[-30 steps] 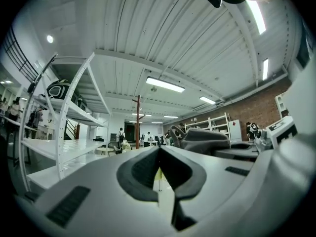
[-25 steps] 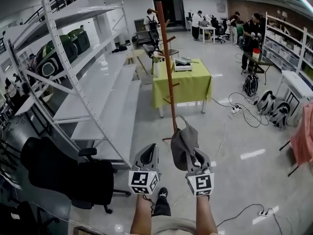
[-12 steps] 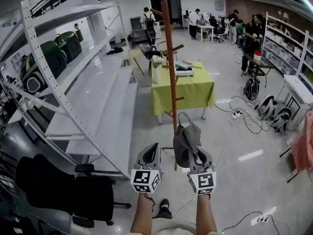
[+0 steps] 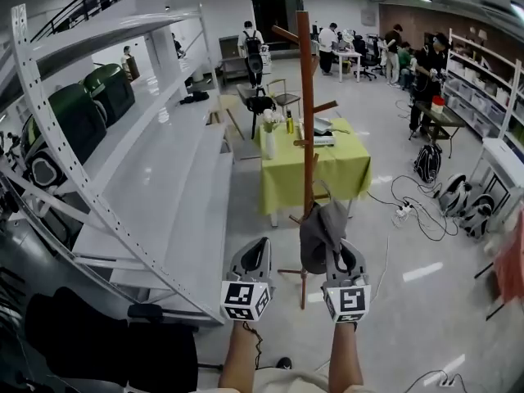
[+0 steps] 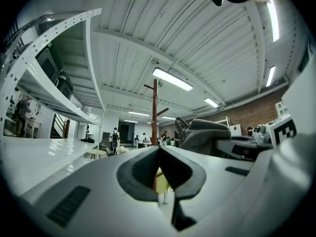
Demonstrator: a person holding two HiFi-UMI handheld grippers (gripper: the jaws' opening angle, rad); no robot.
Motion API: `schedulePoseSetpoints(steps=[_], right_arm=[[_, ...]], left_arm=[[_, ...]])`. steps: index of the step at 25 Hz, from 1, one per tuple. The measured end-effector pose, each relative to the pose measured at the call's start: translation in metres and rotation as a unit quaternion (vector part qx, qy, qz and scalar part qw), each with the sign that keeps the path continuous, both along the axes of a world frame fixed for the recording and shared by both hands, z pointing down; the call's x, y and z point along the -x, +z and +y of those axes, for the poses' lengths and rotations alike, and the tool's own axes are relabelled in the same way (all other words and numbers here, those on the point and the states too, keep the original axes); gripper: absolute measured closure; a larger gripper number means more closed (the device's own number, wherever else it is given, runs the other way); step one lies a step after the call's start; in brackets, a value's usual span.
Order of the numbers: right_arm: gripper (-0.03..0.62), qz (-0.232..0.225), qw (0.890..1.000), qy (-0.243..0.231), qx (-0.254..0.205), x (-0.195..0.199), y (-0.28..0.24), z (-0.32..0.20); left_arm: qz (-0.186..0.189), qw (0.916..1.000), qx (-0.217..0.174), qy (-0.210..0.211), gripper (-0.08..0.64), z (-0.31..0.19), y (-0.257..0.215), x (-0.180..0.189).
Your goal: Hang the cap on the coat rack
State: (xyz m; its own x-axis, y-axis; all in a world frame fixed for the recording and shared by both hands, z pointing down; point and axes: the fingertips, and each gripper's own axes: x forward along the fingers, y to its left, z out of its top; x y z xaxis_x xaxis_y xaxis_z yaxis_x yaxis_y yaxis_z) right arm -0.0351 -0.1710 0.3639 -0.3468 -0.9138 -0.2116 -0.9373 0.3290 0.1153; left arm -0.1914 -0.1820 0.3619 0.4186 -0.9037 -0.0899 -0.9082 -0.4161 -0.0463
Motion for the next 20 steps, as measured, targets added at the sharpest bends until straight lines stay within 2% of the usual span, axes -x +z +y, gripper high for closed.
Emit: schedulePoseSetpoints(steps=[5, 9, 15, 20], right_arm=[[0.568, -0.002, 0.999, 0.012, -0.048, 0.009, -0.021, -0.018], [0.568, 0.017, 0.998, 0.010, -0.063, 0.011, -0.028, -0.031], [0.568, 0.038, 0.996, -0.012, -0.078, 0.014, -0.035, -0.053], [0.568, 0.027, 0.994, -0.035, -0.103, 0.010, -0.059, -0.065]], left_arm=[[0.011, 0.9999, 0.008, 0.010, 0.552, -0.028, 0.004, 0.011], [0.023, 0.9995, 0.018, 0.009, 0.552, -0.042, 0.014, 0.013], [0.039, 0.9989, 0.025, -0.009, 0.552, -0.064, 0.021, 0.010], [0.038, 0.9989, 0.015, -0.023, 0.552, -0.077, 0.010, -0.006]])
